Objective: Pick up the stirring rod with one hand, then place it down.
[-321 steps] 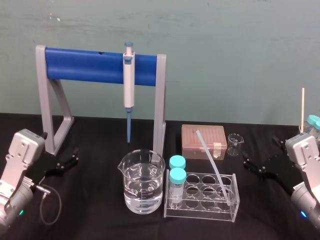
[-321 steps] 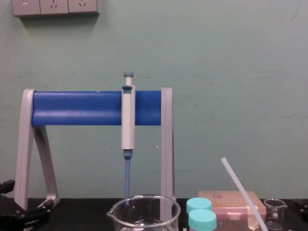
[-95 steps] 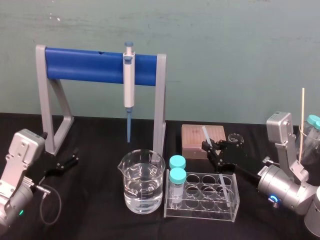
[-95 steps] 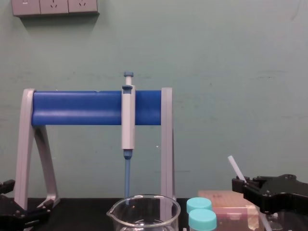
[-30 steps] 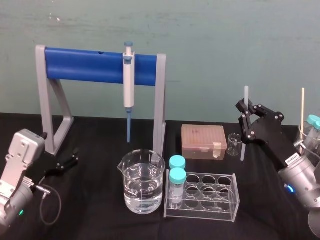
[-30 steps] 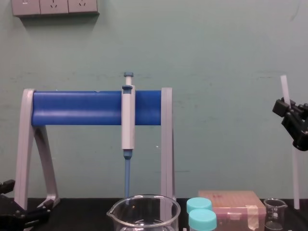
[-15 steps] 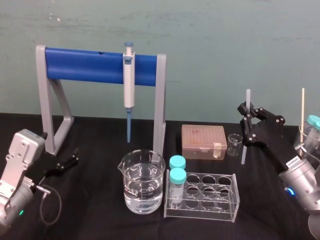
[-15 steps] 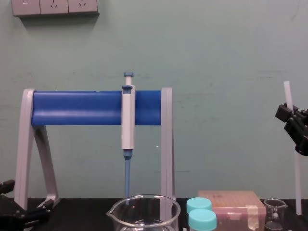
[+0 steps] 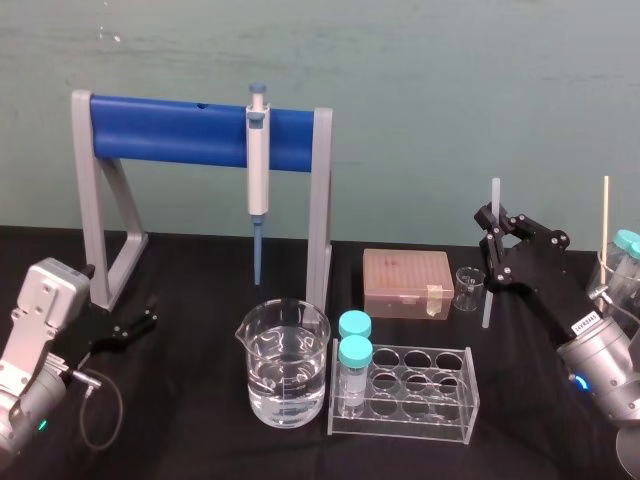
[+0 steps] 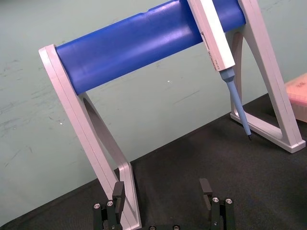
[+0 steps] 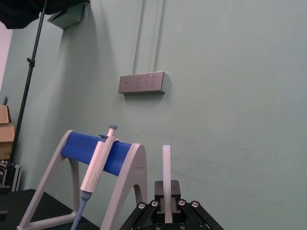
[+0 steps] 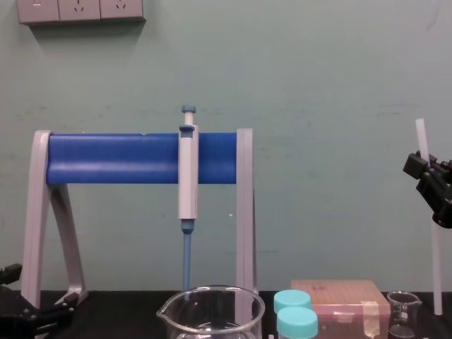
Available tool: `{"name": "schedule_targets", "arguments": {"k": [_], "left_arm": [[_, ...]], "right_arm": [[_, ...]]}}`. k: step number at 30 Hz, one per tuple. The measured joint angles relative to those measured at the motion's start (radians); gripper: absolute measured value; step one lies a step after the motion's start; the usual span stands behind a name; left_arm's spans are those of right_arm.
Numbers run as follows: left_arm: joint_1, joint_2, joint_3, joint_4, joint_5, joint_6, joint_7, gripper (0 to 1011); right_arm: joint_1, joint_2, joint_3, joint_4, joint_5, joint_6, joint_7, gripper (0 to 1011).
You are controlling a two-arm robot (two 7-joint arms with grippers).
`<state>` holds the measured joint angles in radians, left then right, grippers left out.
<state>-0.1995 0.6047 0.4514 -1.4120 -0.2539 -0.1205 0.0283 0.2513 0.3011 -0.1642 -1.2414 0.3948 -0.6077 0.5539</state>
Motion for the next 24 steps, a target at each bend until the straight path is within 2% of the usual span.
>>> {"name": "schedule_targets", "arguments": {"k": [24], "left_arm": [[0.0, 0.0, 0.0, 0.0, 0.0, 0.0, 0.0, 1001]], "right_arm": [[0.001, 0.001, -0.001, 0.0, 0.001, -0.001, 0.001, 70]]}}
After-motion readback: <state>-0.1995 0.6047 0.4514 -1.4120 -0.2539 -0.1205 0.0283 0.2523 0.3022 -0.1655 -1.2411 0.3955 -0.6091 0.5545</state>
